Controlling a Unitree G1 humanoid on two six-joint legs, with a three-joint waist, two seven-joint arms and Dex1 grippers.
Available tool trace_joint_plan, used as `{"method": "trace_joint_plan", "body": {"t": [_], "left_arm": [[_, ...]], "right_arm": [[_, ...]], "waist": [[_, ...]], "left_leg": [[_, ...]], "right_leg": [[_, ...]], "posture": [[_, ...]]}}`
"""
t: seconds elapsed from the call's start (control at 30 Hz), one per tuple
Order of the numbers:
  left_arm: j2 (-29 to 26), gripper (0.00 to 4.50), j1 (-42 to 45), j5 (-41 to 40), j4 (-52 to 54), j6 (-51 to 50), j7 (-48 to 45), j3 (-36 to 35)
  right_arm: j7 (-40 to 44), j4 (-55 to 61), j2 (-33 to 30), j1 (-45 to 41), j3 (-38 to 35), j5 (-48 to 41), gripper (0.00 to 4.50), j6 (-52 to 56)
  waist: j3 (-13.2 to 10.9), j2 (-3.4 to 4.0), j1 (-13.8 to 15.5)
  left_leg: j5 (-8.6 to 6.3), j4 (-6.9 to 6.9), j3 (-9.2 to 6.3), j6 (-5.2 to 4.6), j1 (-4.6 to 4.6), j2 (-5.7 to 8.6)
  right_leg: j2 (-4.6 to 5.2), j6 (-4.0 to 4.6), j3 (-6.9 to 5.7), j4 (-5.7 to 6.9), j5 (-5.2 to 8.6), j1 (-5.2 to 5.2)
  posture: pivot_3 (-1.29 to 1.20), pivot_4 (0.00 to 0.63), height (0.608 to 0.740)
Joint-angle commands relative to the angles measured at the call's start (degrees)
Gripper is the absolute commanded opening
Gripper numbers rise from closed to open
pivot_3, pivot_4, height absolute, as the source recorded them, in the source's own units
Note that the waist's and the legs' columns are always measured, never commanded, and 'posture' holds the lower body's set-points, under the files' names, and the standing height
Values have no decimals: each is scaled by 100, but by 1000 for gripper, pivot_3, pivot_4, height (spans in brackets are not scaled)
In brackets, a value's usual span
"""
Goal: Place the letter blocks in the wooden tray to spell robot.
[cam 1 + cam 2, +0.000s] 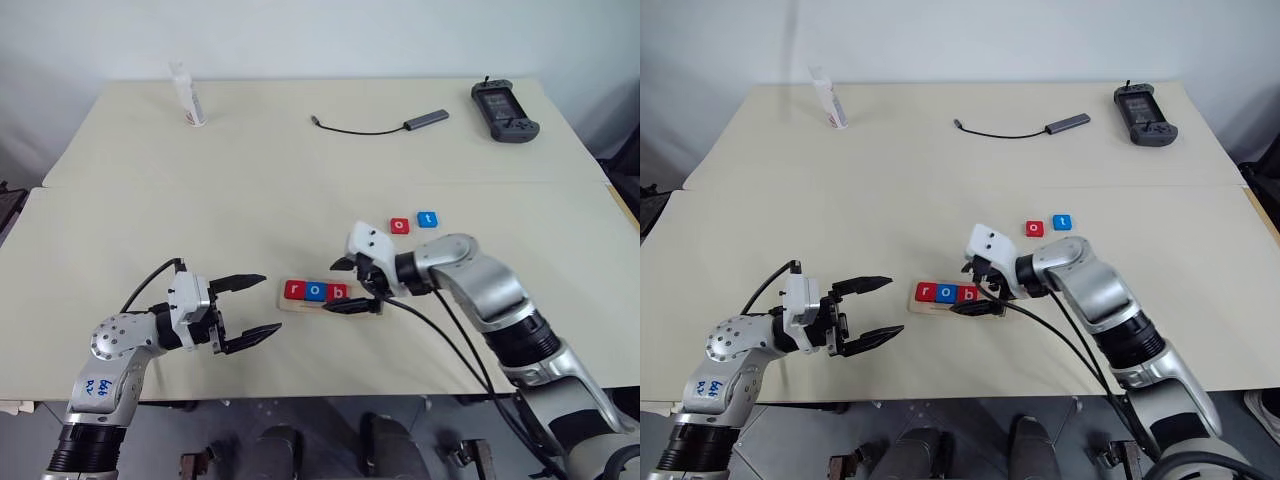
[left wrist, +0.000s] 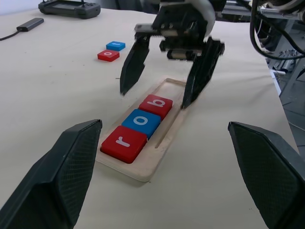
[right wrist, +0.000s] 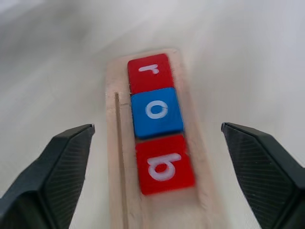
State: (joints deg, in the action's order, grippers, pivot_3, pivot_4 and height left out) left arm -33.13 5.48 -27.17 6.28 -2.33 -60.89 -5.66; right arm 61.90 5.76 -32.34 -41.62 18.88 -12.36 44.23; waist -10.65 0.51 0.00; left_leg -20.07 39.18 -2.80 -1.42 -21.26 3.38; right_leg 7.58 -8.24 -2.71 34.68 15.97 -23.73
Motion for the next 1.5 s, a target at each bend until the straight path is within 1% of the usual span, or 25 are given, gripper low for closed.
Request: {"method": "trace_joint_plan", "body": {"t": [0.03,0.13,0.2,0.27,0.3,0.43,0.53,0.57,0.67,0.73,0.83,0.9,1.03,1.2,1.27,1.37,1.5], "left_arm": [[-10,4500,37,7,139,118,38,-66],[9,4500,15,20,131,145,58,-81],[-1,4500,-25,24,97,176,48,-110],[-20,4500,-77,31,19,212,44,-166],[-28,4500,-95,34,-9,224,46,-188],[-44,4500,-131,33,-136,239,80,-302],[-61,4500,-130,38,-268,265,74,-357],[-65,4500,-125,39,-306,279,56,-368],[-73,4500,-43,-15,-449,275,20,-420],[-66,4500,46,-69,-532,279,17,-471],[-51,4500,133,-107,-574,209,47,-514],[-27,4500,171,-104,-575,151,118,-529],[9,4500,208,-96,-573,155,189,-543],[97,4500,236,-112,-505,113,303,-569],[106,4500,209,-27,-428,162,362,-531],[110,4500,178,-25,-352,178,366,-493],[197,4500,133,12,-251,345,507,-549]], "right_arm": [[56,346,-306,293,-416,-225,4493,-71],[-58,518,-534,839,-1003,-347,4493,-564],[-212,631,-590,1182,-1443,-477,4493,-708],[-414,739,-616,1889,-2356,-691,4493,-1137],[-512,745,-642,2192,-2659,-663,4493,-1450],[-637,399,-572,3311,-3673,-659,4493,-2789],[-810,9,-493,3758,-4224,-763,4493,-3341],[-849,-78,-469,3822,-4306,-782,4493,-3495],[-1001,-329,-387,4253,-4643,-602,4493,-4391],[-1185,-475,-380,4476,-4812,-520,4493,-4719],[-1412,-448,-304,4541,-4816,-650,4493,-4737],[-1255,-277,-388,4649,-4597,-822,4493,-4328],[-1556,-88,-441,4020,-4253,-997,4493,-3530],[-2093,-519,-805,2254,-3271,-586,4493,-1739],[-2247,-835,-830,1561,-2872,-404,4493,-1192],[-2441,-1233,-747,846,-2496,-151,4493,-885],[-2482,-1473,-572,265,-2167,-106,4493,-437]], "waist": [[0,0,0],[0,0,-1],[0,-1,0],[0,0,14],[0,-1,42],[0,-1,80],[0,-1,106],[0,-1,111],[2,3,98],[2,3,103],[2,3,94],[3,3,79],[3,4,6],[1,7,-21],[1,7,-11],[1,7,21],[1,7,11]], "left_leg": [[0,0,0,0,0,0],[0,-4,1,0,0,-2],[0,-5,4,0,0,-1],[0,-5,4,0,0,-2],[0,-6,3,0,0,-3],[-1,-6,8,-2,4,0],[-1,-6,12,-2,14,-4],[0,-5,16,-3,15,-4],[1,-4,23,-3,20,-5],[1,-4,21,-2,22,-8],[2,-3,25,-5,22,-4],[2,-3,27,-4,25,-6],[2,-3,27,-3,26,-10],[6,0,33,2,27,-8],[8,-2,19,9,24,-14],[9,-5,6,11,8,-14],[5,-5,-2,4,-4,-2]], "right_leg": [[0,0,0,-1,0,0],[-1,0,0,-2,0,-1],[0,0,1,-4,0,-1],[-1,0,2,-3,0,-1],[-2,0,1,-4,0,0],[-1,0,3,-6,0,5],[-5,0,4,-3,0,12],[-5,-1,6,-2,0,12],[-5,-1,15,6,0,10],[-9,0,13,7,0,10],[-4,-1,17,7,0,12],[-5,-1,20,9,0,12],[-5,-1,23,10,0,12],[-3,0,32,9,0,4],[-4,12,19,9,7,0],[-3,15,6,18,8,-6],[4,15,0,10,8,-6]], "posture": [[0,150,740],[0,150,740],[0,150,740],[0,150,740],[0,150,740],[0,150,740],[0,150,740],[0,150,740],[0,150,740],[0,150,740],[0,150,740],[0,150,740],[0,150,740],[0,150,740],[0,150,740],[0,150,740],[0,150,740]]}}
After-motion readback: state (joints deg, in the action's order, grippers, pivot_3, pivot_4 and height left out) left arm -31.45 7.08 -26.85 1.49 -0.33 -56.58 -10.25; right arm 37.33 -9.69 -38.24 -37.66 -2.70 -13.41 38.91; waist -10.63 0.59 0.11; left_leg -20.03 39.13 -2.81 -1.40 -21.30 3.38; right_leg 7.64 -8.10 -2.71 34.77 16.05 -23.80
